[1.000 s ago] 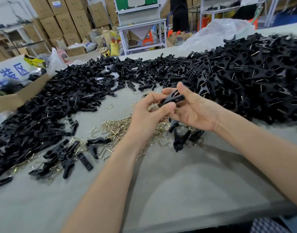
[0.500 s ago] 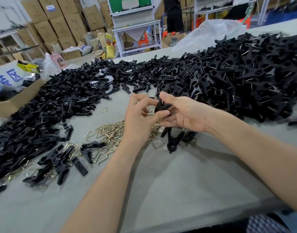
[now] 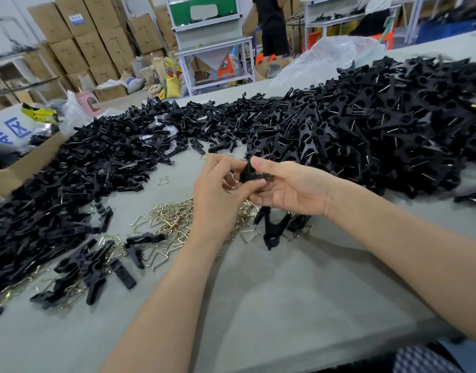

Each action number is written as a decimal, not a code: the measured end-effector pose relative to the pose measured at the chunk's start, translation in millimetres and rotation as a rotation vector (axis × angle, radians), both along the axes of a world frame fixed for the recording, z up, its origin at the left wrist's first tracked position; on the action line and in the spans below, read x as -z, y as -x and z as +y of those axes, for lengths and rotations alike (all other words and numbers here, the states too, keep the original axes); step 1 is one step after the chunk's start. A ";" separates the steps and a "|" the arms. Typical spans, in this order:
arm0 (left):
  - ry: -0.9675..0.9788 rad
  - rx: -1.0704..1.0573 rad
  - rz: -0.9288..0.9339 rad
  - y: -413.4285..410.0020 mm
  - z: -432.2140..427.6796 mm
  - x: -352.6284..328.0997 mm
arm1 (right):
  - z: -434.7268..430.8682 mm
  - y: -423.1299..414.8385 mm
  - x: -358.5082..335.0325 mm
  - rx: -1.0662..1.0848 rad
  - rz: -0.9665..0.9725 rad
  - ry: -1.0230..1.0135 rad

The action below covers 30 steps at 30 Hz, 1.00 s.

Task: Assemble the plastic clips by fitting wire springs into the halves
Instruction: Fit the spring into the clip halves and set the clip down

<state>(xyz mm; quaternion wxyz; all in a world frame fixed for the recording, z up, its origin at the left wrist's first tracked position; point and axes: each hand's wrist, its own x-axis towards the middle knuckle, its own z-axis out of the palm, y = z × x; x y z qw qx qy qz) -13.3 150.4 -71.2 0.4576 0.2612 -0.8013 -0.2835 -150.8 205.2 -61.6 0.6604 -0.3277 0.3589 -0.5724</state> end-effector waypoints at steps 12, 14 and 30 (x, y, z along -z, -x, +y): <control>0.071 0.051 -0.080 -7.5 -5.0 -3.5 | -1.7 -6.1 2.4 0.081 0.137 0.070; 0.071 0.078 -0.102 -7.3 -5.4 -2.9 | -2.2 -6.7 3.2 0.082 0.156 0.075; -0.071 0.056 -0.205 -6.2 -12.1 2.4 | 3.0 10.0 -4.1 0.384 1.059 0.353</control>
